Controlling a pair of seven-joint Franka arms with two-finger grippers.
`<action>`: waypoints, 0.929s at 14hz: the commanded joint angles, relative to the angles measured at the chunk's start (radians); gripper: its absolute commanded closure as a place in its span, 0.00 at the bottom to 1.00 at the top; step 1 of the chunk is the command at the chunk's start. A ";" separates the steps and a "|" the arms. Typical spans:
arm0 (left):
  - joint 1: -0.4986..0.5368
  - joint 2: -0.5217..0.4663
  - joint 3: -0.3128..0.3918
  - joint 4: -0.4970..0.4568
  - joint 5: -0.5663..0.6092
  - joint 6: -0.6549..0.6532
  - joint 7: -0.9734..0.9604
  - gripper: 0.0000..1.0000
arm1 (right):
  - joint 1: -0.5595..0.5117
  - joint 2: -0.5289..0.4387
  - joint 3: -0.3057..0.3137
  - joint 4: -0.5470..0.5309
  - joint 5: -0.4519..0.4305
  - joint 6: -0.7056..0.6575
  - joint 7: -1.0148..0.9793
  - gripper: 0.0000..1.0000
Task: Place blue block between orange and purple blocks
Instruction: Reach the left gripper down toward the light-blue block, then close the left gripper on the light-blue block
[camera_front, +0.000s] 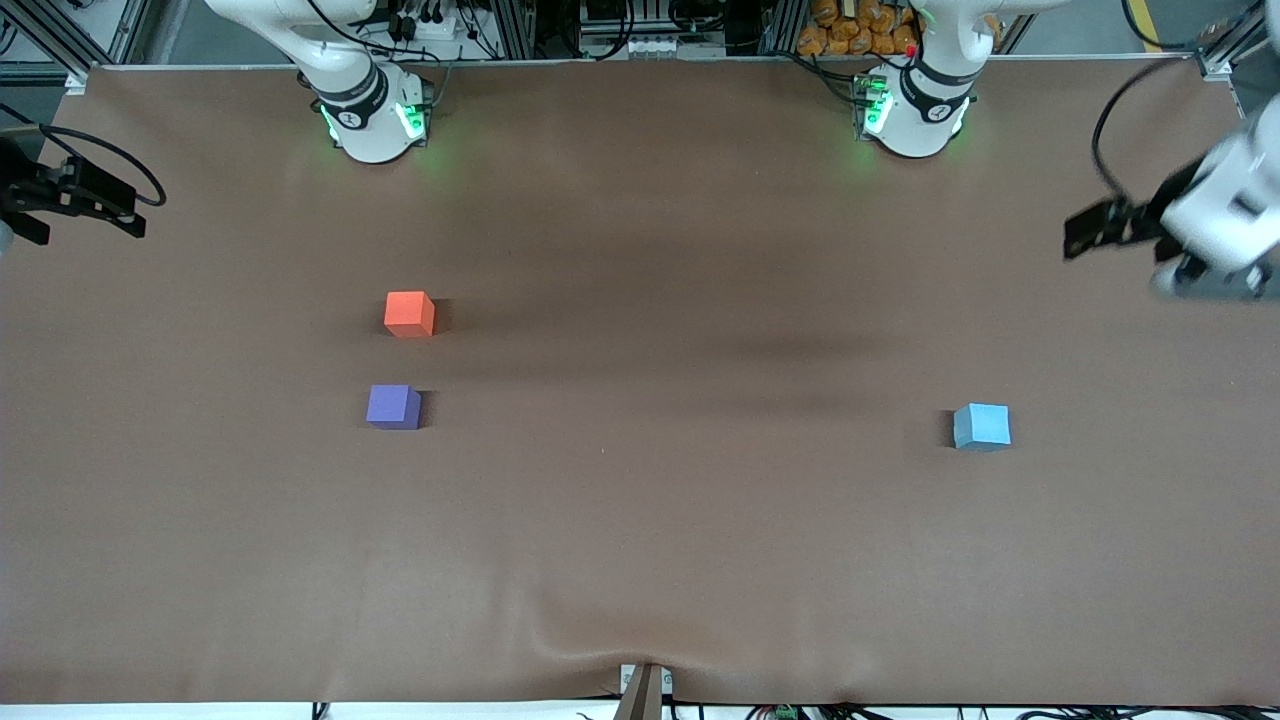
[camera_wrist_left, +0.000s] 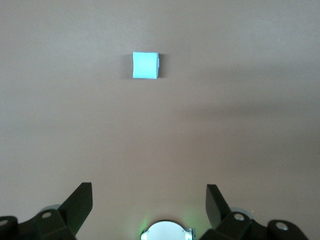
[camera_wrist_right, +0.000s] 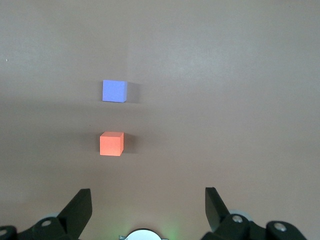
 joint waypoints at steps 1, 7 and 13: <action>0.006 0.119 -0.003 0.028 0.027 0.110 0.012 0.00 | -0.007 0.008 0.003 0.020 -0.006 -0.016 -0.015 0.00; 0.035 0.305 0.000 0.027 0.027 0.218 0.008 0.00 | -0.005 0.008 0.003 0.018 -0.005 -0.015 -0.015 0.00; 0.041 0.448 -0.001 -0.036 0.119 0.399 -0.011 0.00 | -0.012 0.009 0.003 0.018 -0.003 -0.017 -0.015 0.00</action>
